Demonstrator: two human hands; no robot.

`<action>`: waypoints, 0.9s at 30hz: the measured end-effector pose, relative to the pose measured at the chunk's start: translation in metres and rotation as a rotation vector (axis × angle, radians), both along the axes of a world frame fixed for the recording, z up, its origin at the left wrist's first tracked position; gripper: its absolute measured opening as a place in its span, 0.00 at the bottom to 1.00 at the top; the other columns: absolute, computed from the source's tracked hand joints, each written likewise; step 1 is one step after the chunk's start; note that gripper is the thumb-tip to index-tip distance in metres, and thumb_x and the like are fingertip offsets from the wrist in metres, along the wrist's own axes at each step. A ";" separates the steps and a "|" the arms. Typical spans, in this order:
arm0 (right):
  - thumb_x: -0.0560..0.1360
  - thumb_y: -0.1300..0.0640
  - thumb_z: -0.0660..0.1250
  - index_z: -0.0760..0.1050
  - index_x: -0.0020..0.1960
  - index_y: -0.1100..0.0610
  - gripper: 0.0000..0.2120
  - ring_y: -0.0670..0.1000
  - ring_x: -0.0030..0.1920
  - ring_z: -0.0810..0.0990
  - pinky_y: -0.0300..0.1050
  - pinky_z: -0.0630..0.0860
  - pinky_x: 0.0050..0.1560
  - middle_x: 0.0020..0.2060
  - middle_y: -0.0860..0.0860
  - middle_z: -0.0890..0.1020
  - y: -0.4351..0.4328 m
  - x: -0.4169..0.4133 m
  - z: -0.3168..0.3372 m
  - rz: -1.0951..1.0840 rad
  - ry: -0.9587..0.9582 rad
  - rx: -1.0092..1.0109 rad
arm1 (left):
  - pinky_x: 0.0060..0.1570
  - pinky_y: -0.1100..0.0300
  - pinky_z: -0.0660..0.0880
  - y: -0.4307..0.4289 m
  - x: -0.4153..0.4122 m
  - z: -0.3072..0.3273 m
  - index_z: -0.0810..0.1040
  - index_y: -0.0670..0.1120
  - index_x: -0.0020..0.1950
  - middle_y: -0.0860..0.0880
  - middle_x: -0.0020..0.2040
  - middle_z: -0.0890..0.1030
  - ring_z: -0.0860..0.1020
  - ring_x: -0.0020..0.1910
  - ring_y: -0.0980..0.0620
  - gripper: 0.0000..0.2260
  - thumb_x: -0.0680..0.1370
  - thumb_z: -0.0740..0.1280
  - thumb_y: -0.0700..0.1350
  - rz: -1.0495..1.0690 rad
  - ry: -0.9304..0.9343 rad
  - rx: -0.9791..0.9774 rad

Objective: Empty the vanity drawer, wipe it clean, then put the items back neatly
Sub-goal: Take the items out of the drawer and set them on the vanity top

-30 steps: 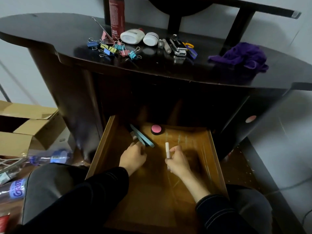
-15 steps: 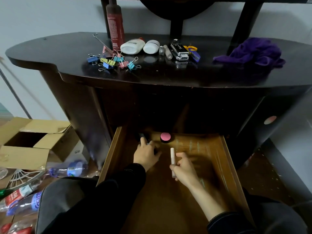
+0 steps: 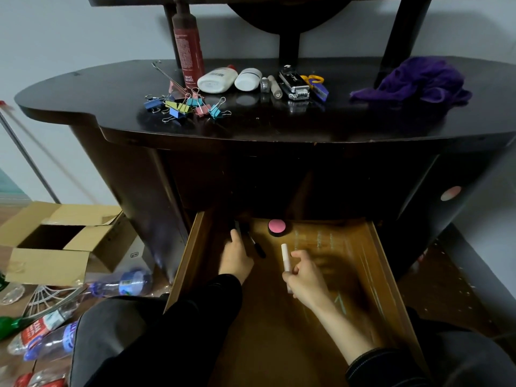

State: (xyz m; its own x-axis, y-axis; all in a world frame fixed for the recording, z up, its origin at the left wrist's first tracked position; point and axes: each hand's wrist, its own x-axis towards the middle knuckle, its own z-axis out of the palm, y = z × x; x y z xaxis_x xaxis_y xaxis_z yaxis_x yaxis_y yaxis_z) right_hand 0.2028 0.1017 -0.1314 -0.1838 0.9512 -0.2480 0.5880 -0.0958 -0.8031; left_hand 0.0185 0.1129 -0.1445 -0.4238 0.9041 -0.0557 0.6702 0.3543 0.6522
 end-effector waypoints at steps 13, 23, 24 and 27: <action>0.81 0.59 0.66 0.64 0.77 0.57 0.26 0.47 0.34 0.82 0.35 0.76 0.30 0.42 0.49 0.80 0.000 -0.006 0.013 -0.031 0.148 -0.019 | 0.40 0.50 0.78 -0.025 -0.010 0.049 0.64 0.38 0.68 0.38 0.52 0.73 0.79 0.39 0.43 0.23 0.73 0.60 0.31 0.178 -1.056 -0.176; 0.81 0.54 0.67 0.81 0.52 0.57 0.07 0.51 0.33 0.79 0.42 0.75 0.32 0.33 0.53 0.80 -0.014 0.012 0.043 -0.083 0.400 -0.158 | 0.24 0.62 0.67 -0.081 0.007 0.086 0.73 0.41 0.61 0.47 0.36 0.73 0.71 0.27 0.53 0.17 0.82 0.59 0.53 0.005 -1.036 -0.279; 0.81 0.52 0.67 0.81 0.51 0.55 0.08 0.51 0.33 0.79 0.42 0.75 0.33 0.32 0.52 0.80 -0.017 0.017 0.049 -0.082 0.383 -0.129 | 0.24 0.62 0.67 -0.086 0.008 0.091 0.74 0.43 0.60 0.49 0.35 0.73 0.70 0.27 0.54 0.18 0.81 0.63 0.56 -0.035 -0.999 -0.264; 0.81 0.50 0.67 0.80 0.48 0.55 0.09 0.50 0.31 0.76 0.41 0.74 0.32 0.29 0.51 0.79 -0.026 0.031 0.083 -0.025 0.325 -0.005 | 0.25 0.62 0.67 -0.101 0.010 0.111 0.76 0.44 0.59 0.49 0.35 0.73 0.70 0.27 0.54 0.15 0.79 0.69 0.53 -0.190 -0.893 -0.136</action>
